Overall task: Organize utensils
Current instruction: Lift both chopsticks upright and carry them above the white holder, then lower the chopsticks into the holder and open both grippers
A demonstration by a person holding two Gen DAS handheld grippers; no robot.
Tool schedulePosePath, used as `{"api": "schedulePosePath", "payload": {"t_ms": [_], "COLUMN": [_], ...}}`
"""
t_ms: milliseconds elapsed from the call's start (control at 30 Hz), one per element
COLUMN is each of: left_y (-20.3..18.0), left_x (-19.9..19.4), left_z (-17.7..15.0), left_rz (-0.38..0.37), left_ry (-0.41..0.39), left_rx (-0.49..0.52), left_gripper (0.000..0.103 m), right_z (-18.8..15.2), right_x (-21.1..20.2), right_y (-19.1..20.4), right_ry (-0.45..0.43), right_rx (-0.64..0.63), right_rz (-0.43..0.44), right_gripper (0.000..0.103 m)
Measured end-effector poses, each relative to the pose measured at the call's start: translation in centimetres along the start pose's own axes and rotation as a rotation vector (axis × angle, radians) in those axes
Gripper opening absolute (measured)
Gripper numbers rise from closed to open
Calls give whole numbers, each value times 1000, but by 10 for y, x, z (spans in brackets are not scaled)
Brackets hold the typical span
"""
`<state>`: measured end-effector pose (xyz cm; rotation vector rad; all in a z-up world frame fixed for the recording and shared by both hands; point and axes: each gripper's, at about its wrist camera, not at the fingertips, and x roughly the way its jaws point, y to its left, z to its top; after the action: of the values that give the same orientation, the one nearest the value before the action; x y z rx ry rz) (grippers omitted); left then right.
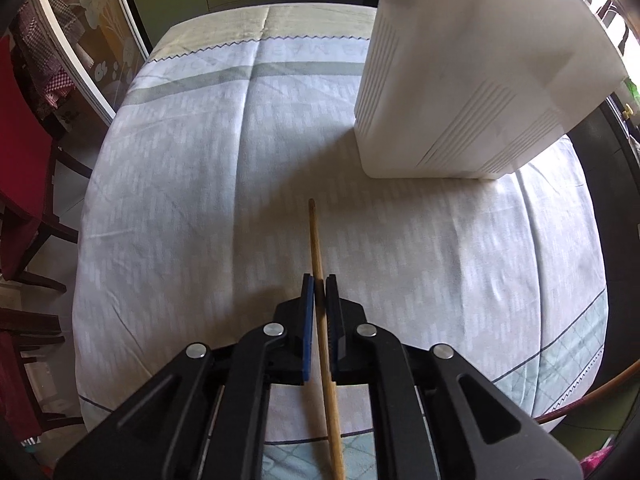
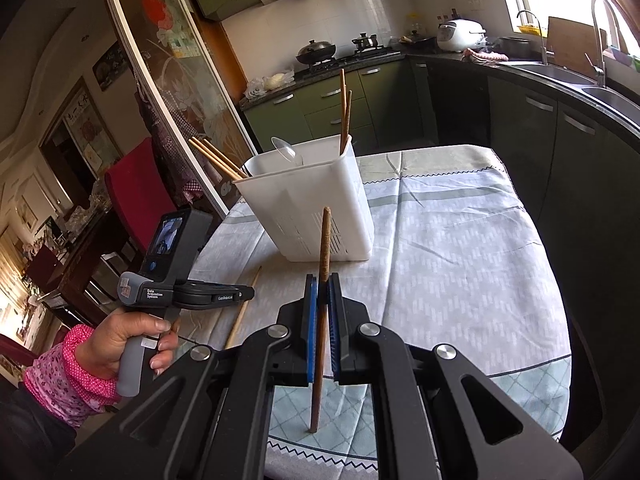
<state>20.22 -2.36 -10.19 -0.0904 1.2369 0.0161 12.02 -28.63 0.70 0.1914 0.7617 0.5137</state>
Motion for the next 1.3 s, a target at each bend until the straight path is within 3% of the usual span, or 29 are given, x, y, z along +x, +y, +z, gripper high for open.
{"api": "schedulePosePath", "payload": {"t_ms": [100, 367, 533, 1300], "left_y": [-1, -17, -27, -22], "left_x": [-26, -124, -158, -181], "left_z": [-2, -35, -53, -69], "left_rz": [-25, -57, -57, -107], "left_ry": [-68, -353, -453, -543], "left_rx": [8, 96, 139, 161], "left_gripper": [6, 5, 5, 5], "right_z": [-1, -3, -4, 3], "right_x": [-3, -7, -10, -21], "right_y": [-3, 1, 7, 31], "right_ry": [-5, -16, -21, -56], "right_rx": [7, 8, -1, -65], "right_rz": [3, 11, 12, 16], "right_gripper": [6, 6, 6, 6]}}
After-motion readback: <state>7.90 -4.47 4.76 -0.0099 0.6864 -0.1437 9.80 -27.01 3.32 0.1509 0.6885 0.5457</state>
